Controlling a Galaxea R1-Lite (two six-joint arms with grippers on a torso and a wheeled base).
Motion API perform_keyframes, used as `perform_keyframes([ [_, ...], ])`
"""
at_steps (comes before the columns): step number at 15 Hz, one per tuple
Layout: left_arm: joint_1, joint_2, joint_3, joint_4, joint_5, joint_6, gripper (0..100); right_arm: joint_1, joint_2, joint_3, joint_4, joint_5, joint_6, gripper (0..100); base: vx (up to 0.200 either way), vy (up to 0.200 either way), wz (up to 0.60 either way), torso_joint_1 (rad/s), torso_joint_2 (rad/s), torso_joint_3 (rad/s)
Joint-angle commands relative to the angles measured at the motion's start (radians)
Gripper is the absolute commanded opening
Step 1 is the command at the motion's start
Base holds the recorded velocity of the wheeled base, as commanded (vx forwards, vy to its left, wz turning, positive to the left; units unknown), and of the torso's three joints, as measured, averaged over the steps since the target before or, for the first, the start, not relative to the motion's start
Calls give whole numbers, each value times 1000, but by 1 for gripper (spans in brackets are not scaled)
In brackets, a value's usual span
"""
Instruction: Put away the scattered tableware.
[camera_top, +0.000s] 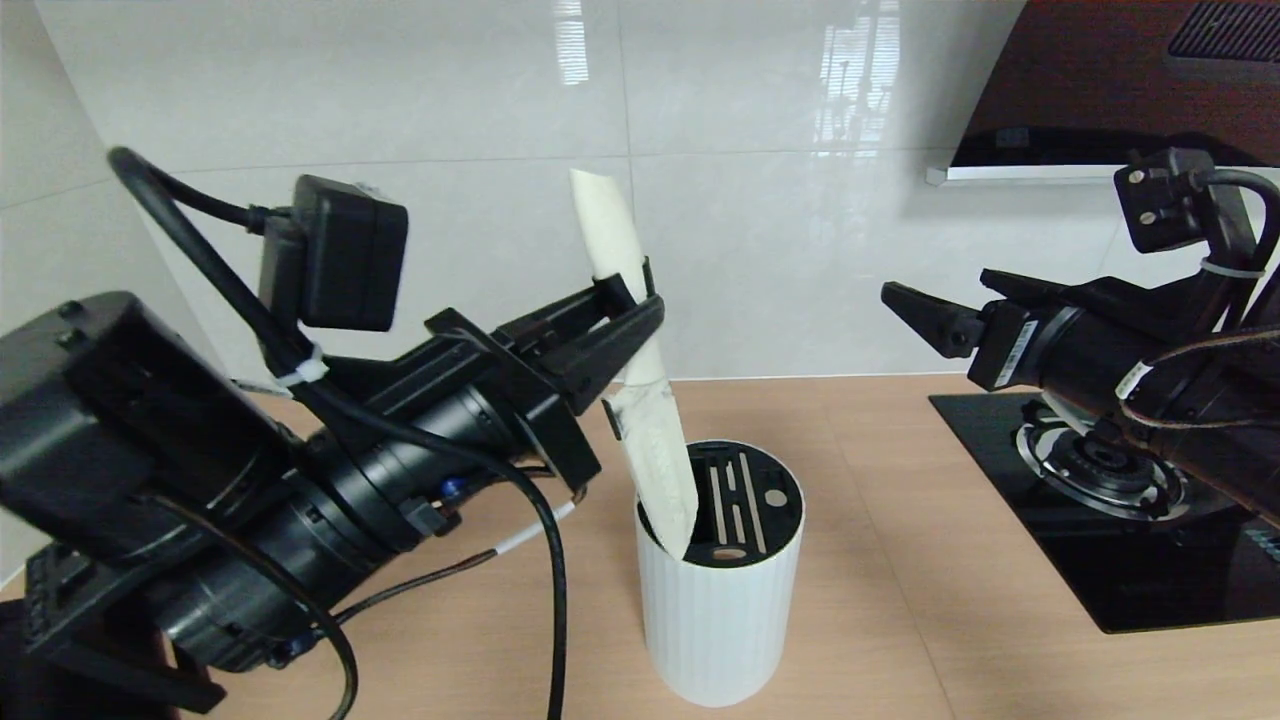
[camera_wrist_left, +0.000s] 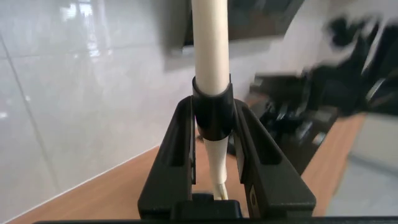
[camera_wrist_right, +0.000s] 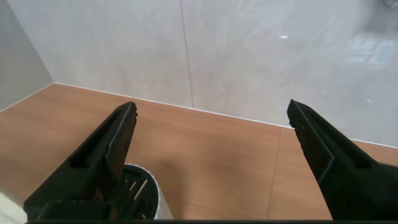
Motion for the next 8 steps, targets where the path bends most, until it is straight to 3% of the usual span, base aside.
perform_keyframes([
  [1, -27, 54, 17, -37, 5, 5, 0, 0, 4, 2, 0, 0, 0, 100, 0, 0, 0, 0, 0, 0],
  [3, -27, 78, 17, -72, 6, 16, 0, 0, 2, 2, 0, 0, -1, 100, 0, 0, 0, 0, 0, 0],
  [5, -27, 98, 17, -93, 29, 50, 0, 2, 2, 4, 0, 0, -1, 100, 0, 0, 0, 0, 0, 0],
  [8, -26, 89, 13, -103, 31, 48, 0, 2, 5, 4, 0, 0, -1, 100, 0, 0, 0, 0, 0, 0],
])
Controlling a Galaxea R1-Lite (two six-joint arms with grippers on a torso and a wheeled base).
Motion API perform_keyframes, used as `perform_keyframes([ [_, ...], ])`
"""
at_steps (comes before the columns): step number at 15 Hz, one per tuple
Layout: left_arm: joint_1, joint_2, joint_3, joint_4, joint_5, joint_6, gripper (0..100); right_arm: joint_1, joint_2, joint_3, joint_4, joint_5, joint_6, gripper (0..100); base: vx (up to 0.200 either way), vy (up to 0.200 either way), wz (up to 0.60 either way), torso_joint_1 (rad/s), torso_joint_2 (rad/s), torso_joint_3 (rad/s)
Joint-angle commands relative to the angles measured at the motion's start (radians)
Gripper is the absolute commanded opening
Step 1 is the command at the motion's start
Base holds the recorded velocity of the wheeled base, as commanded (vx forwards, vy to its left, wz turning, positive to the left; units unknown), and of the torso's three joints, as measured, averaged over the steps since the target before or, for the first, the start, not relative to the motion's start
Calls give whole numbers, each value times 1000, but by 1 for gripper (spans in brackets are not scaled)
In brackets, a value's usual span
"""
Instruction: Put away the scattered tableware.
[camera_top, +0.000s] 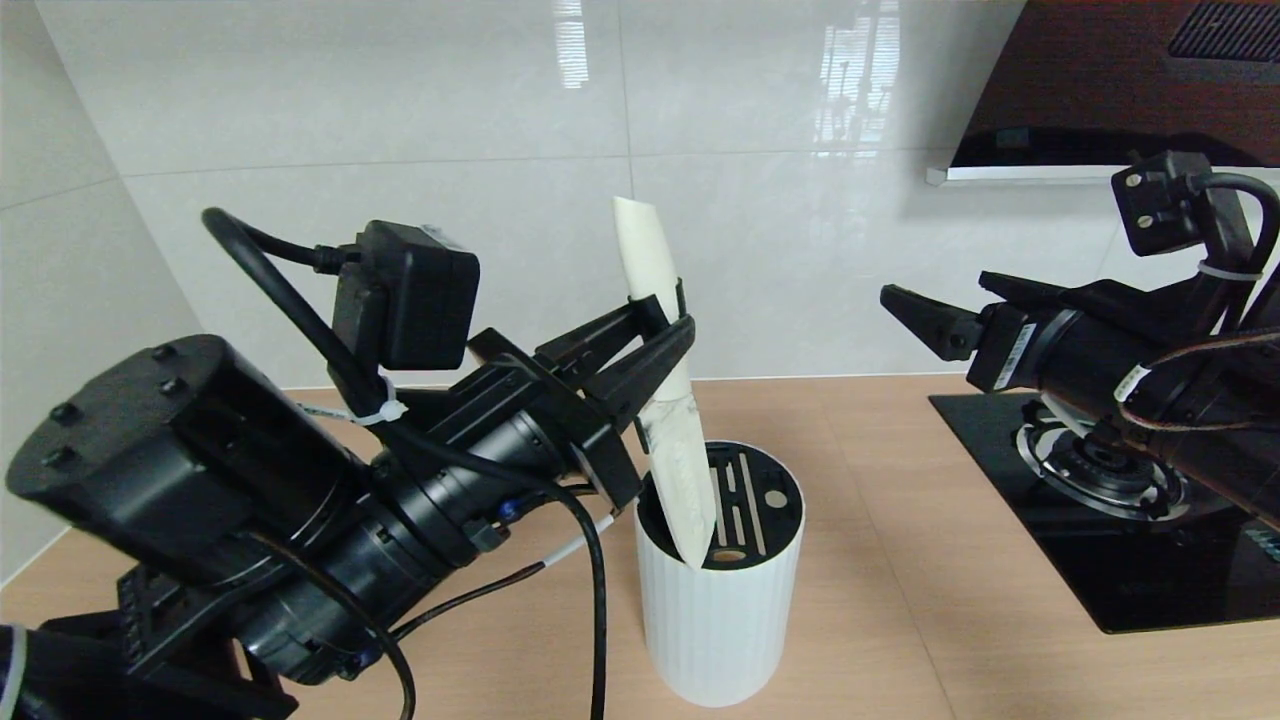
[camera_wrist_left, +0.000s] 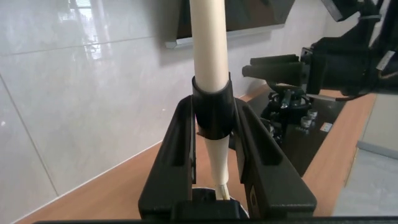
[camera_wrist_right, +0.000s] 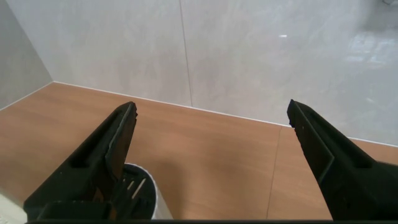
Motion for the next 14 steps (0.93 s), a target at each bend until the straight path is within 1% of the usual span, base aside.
perform_keyframes([
  [1, 0, -12, -4, 0, -1, 1, 0, 0, 4, 0, 0, 0, -1, 100, 0, 0, 0, 0, 0, 0],
  [5, 8, -16, -15, -1, 2, -3, 0, 0, 4, 0, 0, 0, -1, 100, 0, 0, 0, 0, 0, 0],
  [9, 25, 19, -20, -41, 21, 0, 0, 1, 6, 2, 0, 0, -1, 100, 0, 0, 0, 0, 0, 0],
  [11, 34, 68, -20, -72, 21, 5, 0, 1, 9, 5, 0, 1, -1, 100, 0, 0, 0, 0, 0, 0],
  [13, 37, 120, -20, -138, 21, 6, 0, 1, 11, 5, 0, 1, -1, 100, 0, 0, 0, 0, 0, 0],
  [14, 37, 142, -20, -155, 21, 5, 0, 3, 9, 5, 0, 1, 1, 100, 0, 0, 0, 0, 0, 0],
])
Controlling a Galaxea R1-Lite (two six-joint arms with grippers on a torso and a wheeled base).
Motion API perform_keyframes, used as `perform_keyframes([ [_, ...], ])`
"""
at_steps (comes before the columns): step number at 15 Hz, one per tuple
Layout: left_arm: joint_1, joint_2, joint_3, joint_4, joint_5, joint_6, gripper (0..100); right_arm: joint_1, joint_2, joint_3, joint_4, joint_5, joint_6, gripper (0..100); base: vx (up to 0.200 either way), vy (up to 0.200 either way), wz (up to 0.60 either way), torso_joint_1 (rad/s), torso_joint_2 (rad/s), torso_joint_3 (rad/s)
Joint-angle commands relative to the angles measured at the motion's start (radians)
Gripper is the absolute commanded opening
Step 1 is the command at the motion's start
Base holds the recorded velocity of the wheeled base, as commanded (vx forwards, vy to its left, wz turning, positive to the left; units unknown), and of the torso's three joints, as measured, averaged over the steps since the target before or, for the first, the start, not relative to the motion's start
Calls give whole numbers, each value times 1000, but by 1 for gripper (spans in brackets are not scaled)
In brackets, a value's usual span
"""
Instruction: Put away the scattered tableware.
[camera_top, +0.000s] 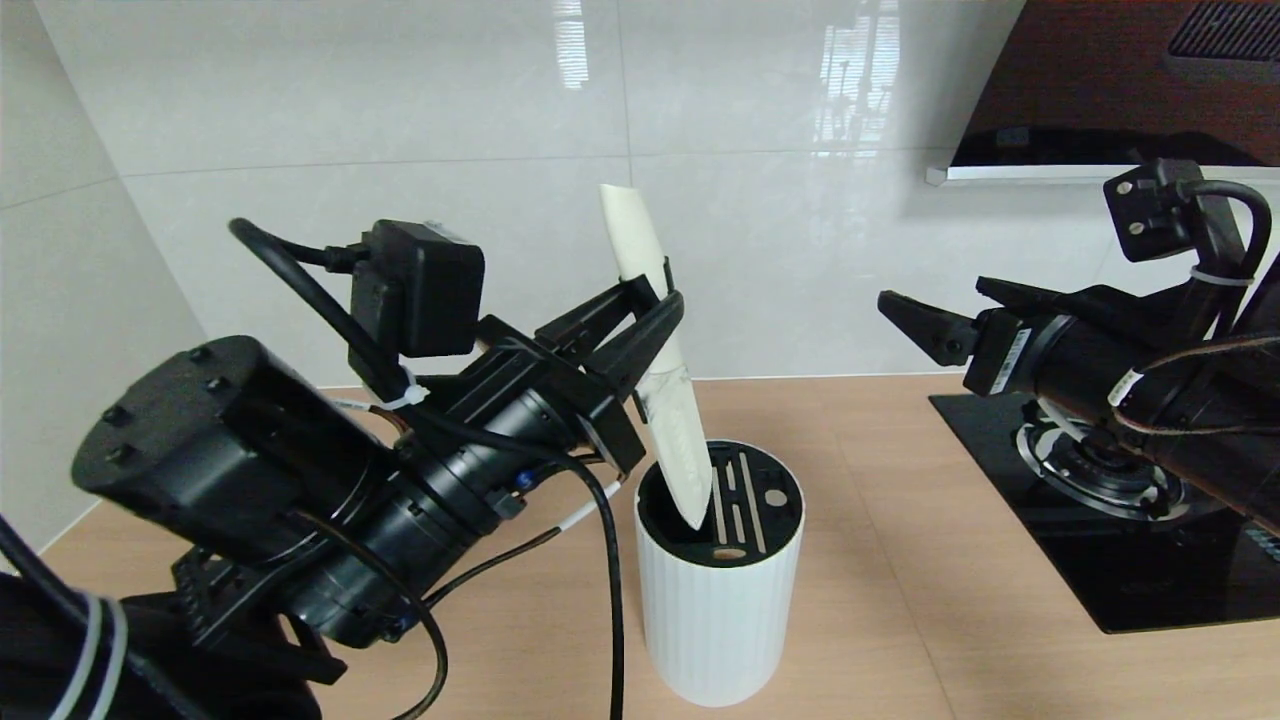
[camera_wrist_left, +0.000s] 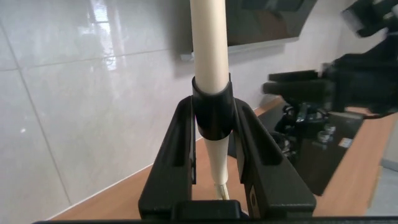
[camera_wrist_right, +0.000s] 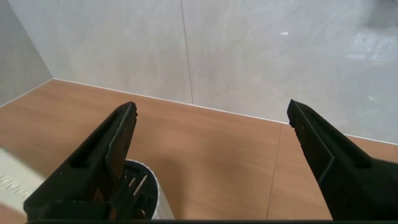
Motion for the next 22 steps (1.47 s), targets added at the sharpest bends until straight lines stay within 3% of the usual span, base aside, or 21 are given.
perform_keyframes([
  [1, 2, 74, 0, -29, 0, 0, 0, 5, 3, 2, 0, 0, 1, 100, 0, 0, 0, 0, 0, 0],
  [22, 5, 240, 44, -68, 0, 2, 0, 17, 15, 11, 0, 0, 0, 100, 0, 0, 0, 0, 0, 0],
])
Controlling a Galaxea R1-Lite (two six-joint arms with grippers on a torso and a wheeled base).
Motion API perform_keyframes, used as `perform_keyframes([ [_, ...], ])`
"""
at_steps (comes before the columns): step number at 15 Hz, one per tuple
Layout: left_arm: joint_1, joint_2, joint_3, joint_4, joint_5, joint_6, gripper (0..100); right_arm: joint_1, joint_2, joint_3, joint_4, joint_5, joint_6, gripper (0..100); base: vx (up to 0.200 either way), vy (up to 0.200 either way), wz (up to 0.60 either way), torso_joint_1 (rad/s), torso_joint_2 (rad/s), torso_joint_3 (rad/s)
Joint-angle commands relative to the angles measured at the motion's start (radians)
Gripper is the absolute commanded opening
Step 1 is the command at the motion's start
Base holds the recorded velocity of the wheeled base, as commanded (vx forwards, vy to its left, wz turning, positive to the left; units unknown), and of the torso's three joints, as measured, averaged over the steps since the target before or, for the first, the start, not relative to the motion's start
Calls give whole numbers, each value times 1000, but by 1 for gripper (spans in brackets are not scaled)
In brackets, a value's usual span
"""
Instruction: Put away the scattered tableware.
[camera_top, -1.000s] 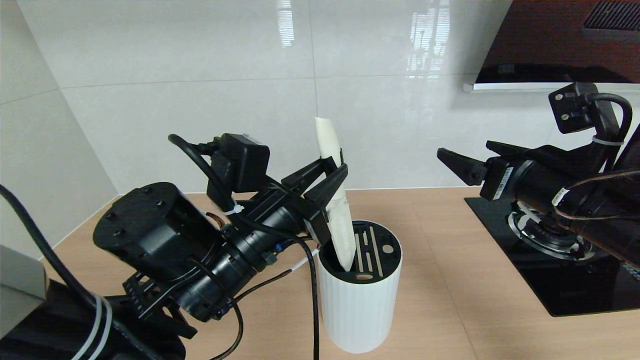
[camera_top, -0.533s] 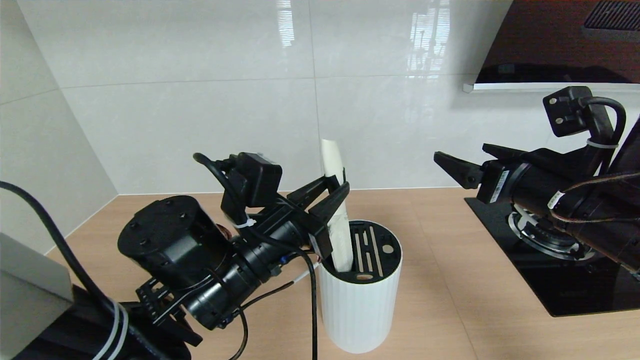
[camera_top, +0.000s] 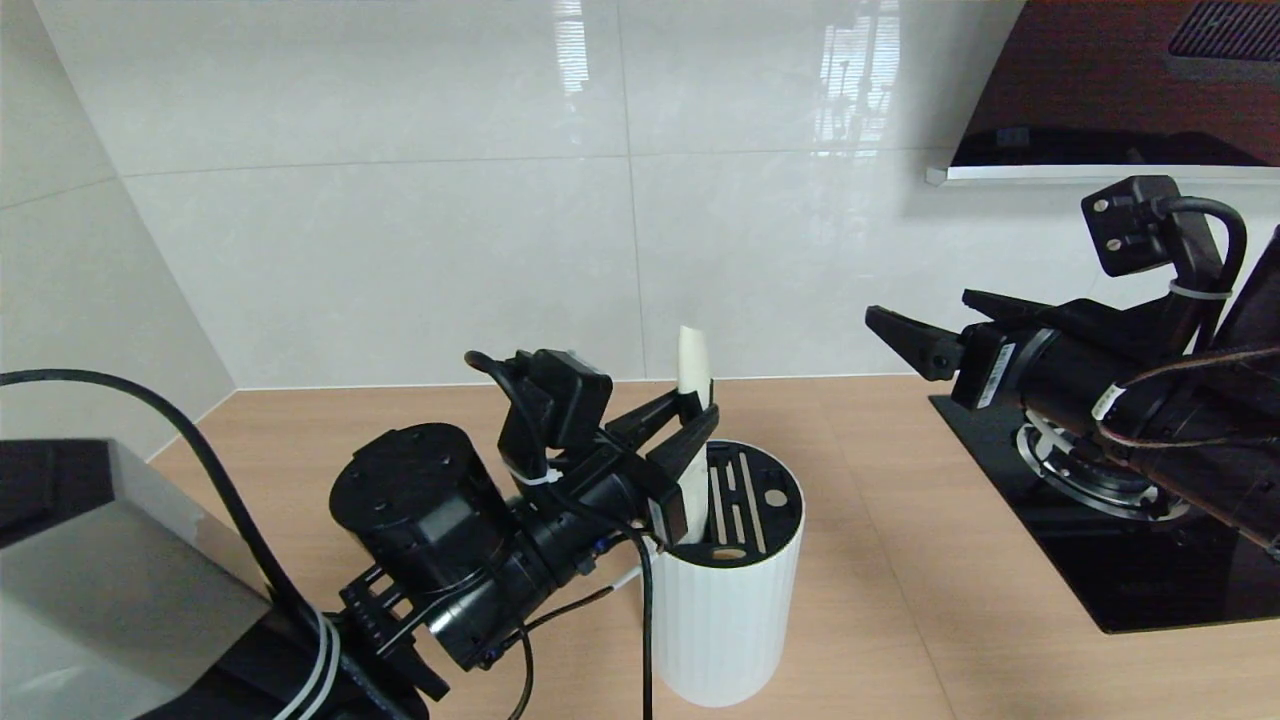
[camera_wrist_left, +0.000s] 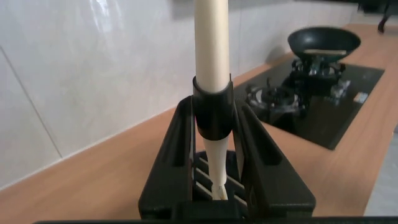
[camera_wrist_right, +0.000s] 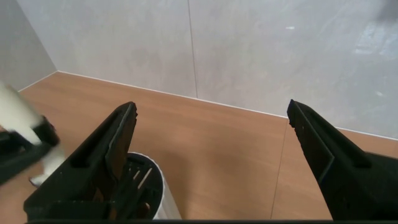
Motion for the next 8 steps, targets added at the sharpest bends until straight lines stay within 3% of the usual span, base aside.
perform_keyframes([
  [1, -2, 24, 0, -2, 1, 0, 0, 0, 2, 0, 0, 0, 0, 100, 0, 0, 0, 0, 0, 0],
  [6, -18, 37, 17, -2, 1, 4, 0, 12, 7, 5, 0, 0, 0, 100, 0, 0, 0, 0, 0, 0],
  [8, -18, 51, 21, -2, 1, 27, 0, 12, 7, 5, 0, 0, 0, 100, 0, 0, 0, 0, 0, 0],
])
